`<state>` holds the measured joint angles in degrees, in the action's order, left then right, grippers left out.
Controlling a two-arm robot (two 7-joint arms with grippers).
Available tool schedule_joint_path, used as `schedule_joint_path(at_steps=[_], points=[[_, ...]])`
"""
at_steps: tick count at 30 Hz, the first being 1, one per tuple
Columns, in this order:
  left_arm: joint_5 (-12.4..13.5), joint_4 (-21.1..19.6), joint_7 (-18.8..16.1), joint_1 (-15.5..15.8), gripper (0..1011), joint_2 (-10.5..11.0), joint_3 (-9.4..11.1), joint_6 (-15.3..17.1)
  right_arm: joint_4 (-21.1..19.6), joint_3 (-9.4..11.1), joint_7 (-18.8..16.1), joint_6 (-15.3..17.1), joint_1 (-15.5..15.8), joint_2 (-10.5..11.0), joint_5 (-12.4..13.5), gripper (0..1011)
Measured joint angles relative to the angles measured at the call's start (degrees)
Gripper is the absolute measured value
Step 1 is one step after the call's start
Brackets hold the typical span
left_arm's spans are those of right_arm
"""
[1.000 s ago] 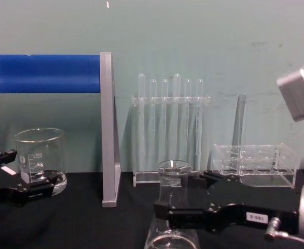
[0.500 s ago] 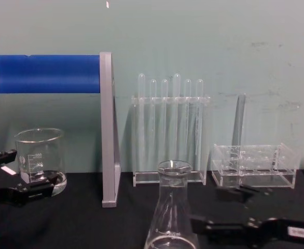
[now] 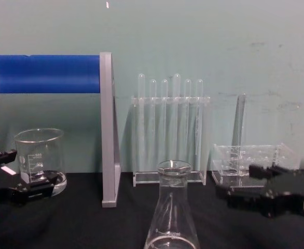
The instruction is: Grasp the erlenmeyer flask with one hand, shake it three times, then place it back.
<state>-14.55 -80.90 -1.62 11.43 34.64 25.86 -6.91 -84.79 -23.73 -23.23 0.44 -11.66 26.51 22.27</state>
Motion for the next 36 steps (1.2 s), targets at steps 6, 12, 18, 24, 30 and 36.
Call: schedule_joint_path(at_steps=[6, 12, 18, 24, 30, 36], points=[[0.00, 0.00, 0.00, 0.00, 1001, 0.00, 0.00, 0.00, 0.74, 1.38, 3.95, -1.17, -0.54, -3.45, -1.56, 1003], [0.00, 0.00, 0.00, 0.00, 1001, 0.00, 0.00, 0.00, 2.39, 2.09, 8.29, -2.50, -1.72, -6.77, -4.44, 1003], [0.00, 0.00, 0.00, 0.00, 1001, 0.00, 0.00, 0.00, 4.16, 2.87, 12.10, -2.50, -2.71, -9.09, -6.90, 1002], [0.00, 0.00, 0.00, 0.00, 1001, 0.00, 0.00, 0.00, 6.50, 4.04, 15.66, -0.04, -3.66, -11.48, -8.70, 1003], [0.00, 0.00, 0.00, 0.00, 1001, 0.00, 0.00, 0.00, 8.26, 4.78, 17.68, 2.59, -4.26, -12.80, -10.23, 1003], [0.00, 0.00, 0.00, 0.00, 1001, 0.00, 0.00, 0.00, 9.81, 5.34, 18.43, 3.95, -4.52, -13.56, -11.24, 1003]])
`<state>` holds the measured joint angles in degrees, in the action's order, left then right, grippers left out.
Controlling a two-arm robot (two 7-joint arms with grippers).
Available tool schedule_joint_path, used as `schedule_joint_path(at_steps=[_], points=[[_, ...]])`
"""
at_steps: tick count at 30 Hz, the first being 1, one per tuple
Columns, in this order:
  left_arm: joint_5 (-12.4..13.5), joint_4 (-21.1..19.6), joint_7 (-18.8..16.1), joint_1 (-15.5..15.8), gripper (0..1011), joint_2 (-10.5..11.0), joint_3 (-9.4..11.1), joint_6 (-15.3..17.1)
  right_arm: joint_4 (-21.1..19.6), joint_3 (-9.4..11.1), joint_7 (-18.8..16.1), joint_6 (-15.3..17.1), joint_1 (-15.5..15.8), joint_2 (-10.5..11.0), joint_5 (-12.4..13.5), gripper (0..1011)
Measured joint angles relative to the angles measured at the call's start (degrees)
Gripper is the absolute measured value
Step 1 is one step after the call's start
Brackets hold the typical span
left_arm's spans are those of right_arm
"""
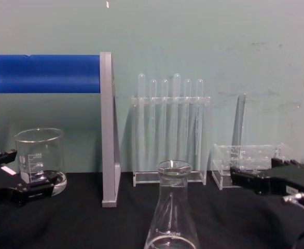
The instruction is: Grasp the erlenmeyer flask with one hand, shake it three times, then place it back.
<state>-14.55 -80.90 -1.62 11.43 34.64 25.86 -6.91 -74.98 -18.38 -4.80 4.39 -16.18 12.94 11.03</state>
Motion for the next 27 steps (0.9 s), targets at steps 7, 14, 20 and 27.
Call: schedule_joint_path(at_steps=[7, 14, 20, 27], points=[[0.00, 0.00, 0.00, 0.00, 1001, 0.00, 0.00, 0.00, 0.89, 0.46, 0.00, 1.68, 0.15, -0.36, -1.19, 1003], [0.00, 0.00, 0.00, 0.00, 1001, 0.00, 0.00, 0.00, 1.18, 0.91, -0.45, 2.62, 0.64, -0.66, -2.18, 1002], [0.00, 0.00, 0.00, 0.00, 1001, 0.00, 0.00, 0.00, 1.09, 1.37, -1.63, 3.74, 0.91, -0.69, -2.74, 1003], [0.00, 0.00, 0.00, 0.00, 1001, 0.00, 0.00, 0.00, 0.77, 1.96, -3.30, 4.60, 0.95, -0.58, -2.75, 1002]])
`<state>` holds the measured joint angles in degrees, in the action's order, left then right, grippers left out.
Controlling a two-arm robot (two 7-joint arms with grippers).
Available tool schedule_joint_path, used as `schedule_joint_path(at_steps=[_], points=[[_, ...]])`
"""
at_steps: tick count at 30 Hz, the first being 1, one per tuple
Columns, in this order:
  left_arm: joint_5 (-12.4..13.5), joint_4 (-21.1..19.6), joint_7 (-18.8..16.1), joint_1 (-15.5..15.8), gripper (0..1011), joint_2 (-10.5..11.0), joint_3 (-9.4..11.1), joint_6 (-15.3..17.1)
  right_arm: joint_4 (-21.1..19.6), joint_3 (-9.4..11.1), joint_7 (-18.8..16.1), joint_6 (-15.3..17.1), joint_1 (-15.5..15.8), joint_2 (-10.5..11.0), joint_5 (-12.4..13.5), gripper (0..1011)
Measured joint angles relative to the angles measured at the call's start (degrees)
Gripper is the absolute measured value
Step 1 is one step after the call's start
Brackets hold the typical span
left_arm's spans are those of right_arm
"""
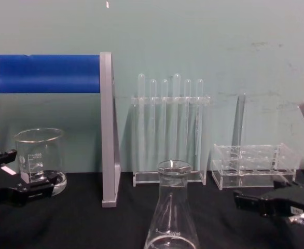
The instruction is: Grasp the erlenmeyer flask with one hand, shake it three times, then place it back.
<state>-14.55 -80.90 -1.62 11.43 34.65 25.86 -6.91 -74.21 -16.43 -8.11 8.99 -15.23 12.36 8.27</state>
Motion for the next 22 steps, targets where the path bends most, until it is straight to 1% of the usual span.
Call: schedule_joint_path(at_steps=[22], points=[[0.00, 0.00, 0.00, 0.00, 1001, 0.00, 0.00, 0.00, 0.00, -0.24, 0.47, -0.21, 0.00, 0.03, 0.07, 1003]])
